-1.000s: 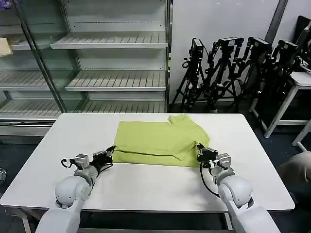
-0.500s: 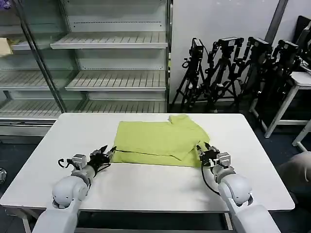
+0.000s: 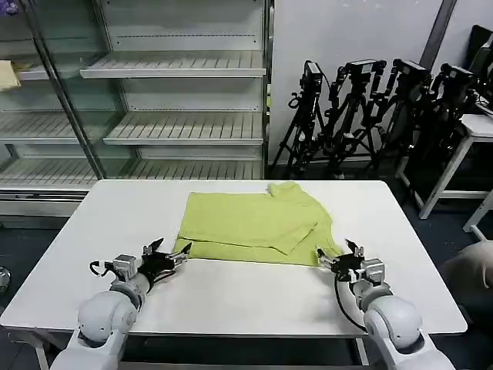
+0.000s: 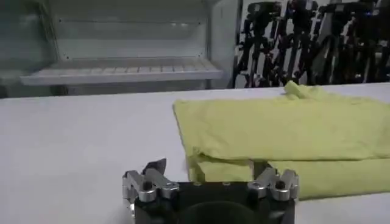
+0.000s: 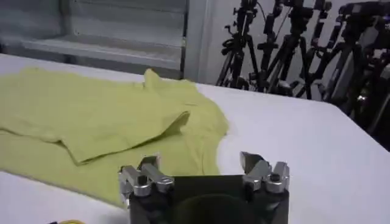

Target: Fold and organize the clothes.

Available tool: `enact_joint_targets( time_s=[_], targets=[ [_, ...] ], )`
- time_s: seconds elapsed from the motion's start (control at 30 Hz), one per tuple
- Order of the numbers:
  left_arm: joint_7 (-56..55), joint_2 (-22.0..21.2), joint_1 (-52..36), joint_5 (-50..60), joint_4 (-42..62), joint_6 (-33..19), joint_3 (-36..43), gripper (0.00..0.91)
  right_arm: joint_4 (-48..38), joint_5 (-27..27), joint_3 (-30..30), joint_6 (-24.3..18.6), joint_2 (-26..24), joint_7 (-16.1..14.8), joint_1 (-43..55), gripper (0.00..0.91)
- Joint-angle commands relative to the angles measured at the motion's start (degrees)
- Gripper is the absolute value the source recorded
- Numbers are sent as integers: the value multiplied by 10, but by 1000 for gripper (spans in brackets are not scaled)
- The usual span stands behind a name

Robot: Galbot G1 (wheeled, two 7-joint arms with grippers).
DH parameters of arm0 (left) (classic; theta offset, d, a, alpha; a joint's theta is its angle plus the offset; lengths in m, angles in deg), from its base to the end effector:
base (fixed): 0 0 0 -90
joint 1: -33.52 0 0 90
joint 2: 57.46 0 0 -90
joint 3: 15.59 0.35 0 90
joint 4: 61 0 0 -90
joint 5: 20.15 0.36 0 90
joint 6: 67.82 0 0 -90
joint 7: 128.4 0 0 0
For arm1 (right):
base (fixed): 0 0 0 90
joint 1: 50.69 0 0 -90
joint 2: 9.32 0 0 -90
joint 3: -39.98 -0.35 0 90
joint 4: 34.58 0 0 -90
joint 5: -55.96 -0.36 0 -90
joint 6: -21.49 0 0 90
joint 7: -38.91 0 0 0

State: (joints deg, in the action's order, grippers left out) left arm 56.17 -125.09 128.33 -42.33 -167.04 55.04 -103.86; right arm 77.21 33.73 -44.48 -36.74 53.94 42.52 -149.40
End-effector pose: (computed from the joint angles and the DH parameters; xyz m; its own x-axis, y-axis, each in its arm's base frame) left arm 0.3248 0.0857 -0.2638 -0.8958 0.1989 0.3974 0.2051 0.9784 -0.0273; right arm 0.2974 -0.0685 -0.2557 -0.9106 -0.1377 0.3896 -0.1839 0.9794 -0.0836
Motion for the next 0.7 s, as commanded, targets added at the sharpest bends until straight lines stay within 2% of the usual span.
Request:
enact_joint_targets(
  time_s=[0.03, 0.1, 0.17, 0.2, 0.23, 0.33, 0.7],
  targets=[
    [0, 3, 12, 6, -10, 2, -2, 907, 24, -5, -9, 4, -7, -1, -27, 907],
    [-3, 1, 12, 7, -6, 2, 1, 907, 21, -7, -11, 4, -5, -1, -27, 907],
    [-4, -2, 11, 12, -1, 2, 3, 907, 19, -9, -11, 6, -5, -1, -28, 212],
    [-6, -3, 11, 12, 0, 2, 4, 675, 19, -9, -11, 7, -6, -1, -28, 91],
    [-8, -5, 11, 12, 3, 2, 6, 50, 19, -10, -12, 9, -7, -2, -29, 10],
    [-11, -6, 12, 13, 4, 2, 9, 10, 14, -20, -13, 10, -8, -1, -28, 0],
    [-14, -7, 21, 10, 2, 2, 9, 20, 5, -26, -6, 13, -6, -2, -23, 0]
  ],
)
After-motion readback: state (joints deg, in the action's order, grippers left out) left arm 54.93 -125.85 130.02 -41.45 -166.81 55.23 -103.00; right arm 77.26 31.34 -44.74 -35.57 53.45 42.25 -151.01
